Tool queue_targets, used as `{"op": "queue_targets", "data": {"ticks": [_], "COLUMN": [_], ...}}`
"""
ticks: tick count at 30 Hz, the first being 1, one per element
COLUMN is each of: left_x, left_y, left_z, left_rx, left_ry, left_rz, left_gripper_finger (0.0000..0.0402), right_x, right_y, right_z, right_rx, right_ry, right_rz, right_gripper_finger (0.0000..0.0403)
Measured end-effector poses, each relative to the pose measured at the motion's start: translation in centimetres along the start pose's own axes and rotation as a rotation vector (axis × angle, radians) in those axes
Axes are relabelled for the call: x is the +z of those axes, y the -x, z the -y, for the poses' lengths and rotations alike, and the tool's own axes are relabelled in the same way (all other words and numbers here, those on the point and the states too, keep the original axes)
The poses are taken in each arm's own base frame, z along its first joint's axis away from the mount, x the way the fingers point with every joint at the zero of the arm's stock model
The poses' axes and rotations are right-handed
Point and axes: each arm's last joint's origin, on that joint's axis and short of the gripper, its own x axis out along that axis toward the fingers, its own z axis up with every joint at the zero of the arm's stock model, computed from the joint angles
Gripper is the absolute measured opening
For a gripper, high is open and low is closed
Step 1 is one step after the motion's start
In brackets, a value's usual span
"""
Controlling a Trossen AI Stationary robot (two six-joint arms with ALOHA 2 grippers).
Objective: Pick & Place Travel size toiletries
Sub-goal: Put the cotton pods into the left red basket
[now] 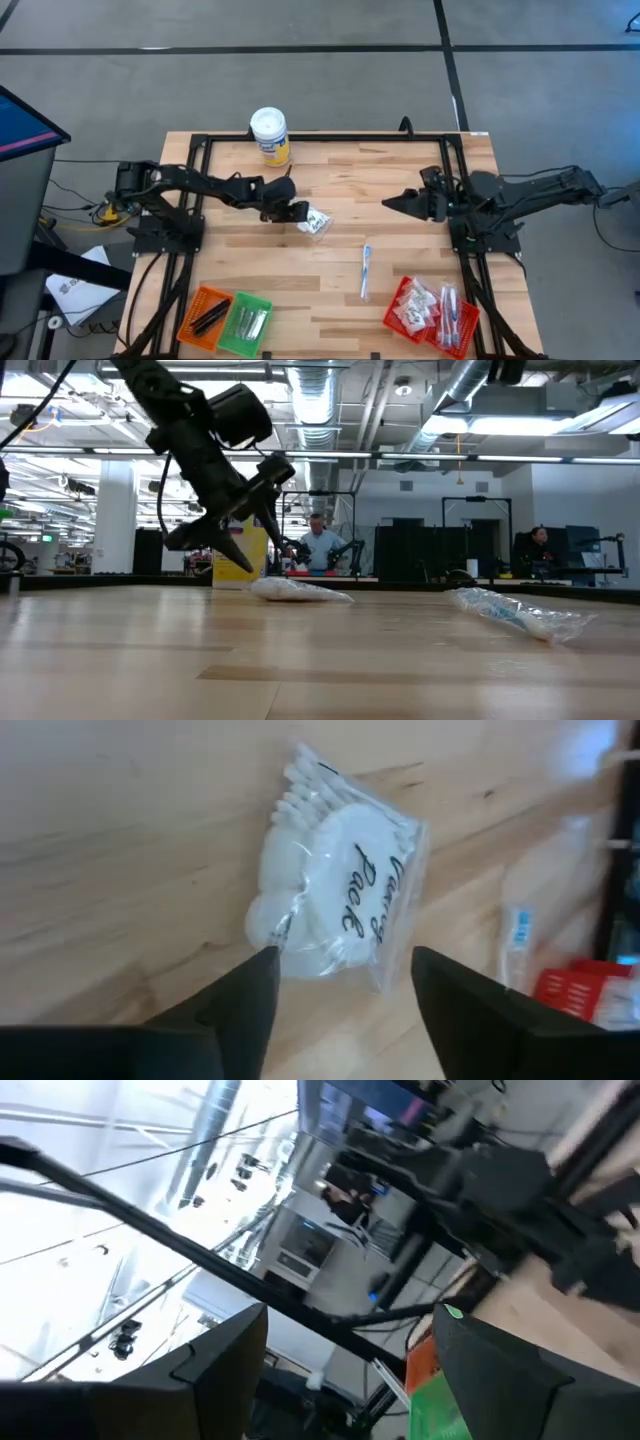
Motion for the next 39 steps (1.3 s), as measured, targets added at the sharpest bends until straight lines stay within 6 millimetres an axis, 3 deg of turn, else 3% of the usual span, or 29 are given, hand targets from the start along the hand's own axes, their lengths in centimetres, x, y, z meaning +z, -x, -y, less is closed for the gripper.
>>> {"op": "queue_targets", "data": {"ticks": [4, 10, 29, 39], "left_x": [0.0, -0.3, 1.4, 1.1], "left_y": [-0.4, -0.7, -0.5, -0.7], "left_z": [-1.0, -2.4, -2.5, -3.2], "left_rx": [-0.045, -0.008, -0.061, -0.062], "left_ry": [0.038, 0.038, -0.031, -0.043], "left_rz": [0.007, -0.003, 0.063, 0.029], "left_gripper_finger": [0.0239, 0.0236, 0.0232, 0.0232], "right_x": [0.3, 0.4, 0.5, 0.7], "right_y": [0.0, 0.0, 0.0, 0.0], "right_z": [-0.5, -0.5, -0.4, -0.3], "right_rx": [0.050, 0.053, 0.027, 0.016], "right_ry": [0.038, 0.050, 0.053, 0.055], "right_rz": [0.032, 0.043, 0.081, 0.098], "right_gripper_finger": [0.0276, 0.0276, 0.0276, 0.0276]}}
